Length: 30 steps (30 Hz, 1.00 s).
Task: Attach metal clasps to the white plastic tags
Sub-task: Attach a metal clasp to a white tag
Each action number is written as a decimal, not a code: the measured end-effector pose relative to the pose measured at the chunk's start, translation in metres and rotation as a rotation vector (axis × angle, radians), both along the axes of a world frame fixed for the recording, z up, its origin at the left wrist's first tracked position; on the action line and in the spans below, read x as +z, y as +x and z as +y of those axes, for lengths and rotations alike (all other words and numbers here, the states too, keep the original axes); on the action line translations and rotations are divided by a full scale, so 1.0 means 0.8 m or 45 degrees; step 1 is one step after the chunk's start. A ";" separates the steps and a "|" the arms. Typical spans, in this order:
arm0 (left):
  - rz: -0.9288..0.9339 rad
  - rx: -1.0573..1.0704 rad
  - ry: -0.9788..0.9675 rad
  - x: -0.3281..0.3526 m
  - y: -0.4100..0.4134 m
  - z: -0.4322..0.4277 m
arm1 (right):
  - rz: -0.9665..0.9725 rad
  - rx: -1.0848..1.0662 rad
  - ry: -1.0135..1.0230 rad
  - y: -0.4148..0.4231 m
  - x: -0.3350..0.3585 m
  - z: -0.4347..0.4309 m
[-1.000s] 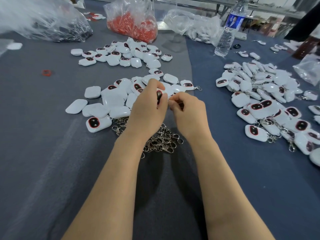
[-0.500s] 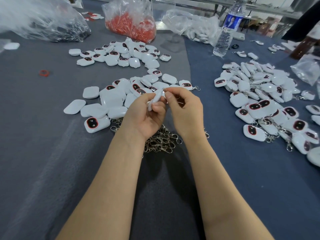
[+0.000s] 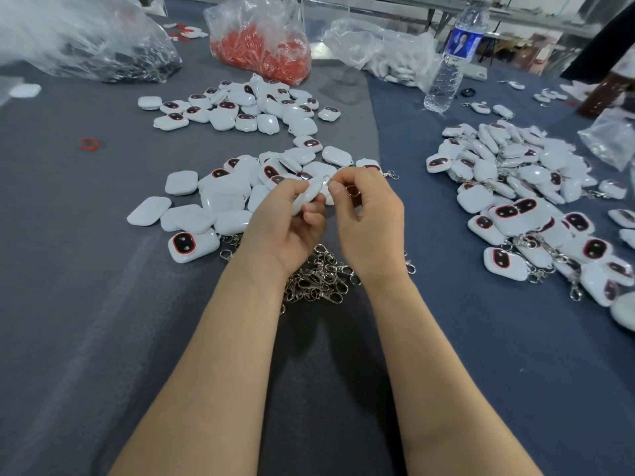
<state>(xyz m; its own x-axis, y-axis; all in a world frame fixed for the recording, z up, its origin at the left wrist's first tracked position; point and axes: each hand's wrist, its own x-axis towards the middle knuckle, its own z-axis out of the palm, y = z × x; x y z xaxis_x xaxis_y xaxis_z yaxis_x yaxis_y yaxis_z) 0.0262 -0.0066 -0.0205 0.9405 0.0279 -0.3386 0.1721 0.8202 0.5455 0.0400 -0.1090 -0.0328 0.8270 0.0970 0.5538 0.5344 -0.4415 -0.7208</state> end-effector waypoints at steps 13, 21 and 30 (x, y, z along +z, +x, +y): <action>-0.517 0.395 1.901 -0.009 -0.012 0.001 | 0.167 0.023 -0.236 0.006 0.002 -0.012; -0.262 0.435 1.699 -0.009 -0.003 -0.006 | 0.443 -0.090 0.021 0.011 0.005 -0.013; -0.359 0.190 1.516 0.010 0.026 -0.099 | 0.448 -0.316 -0.030 0.015 0.029 -0.086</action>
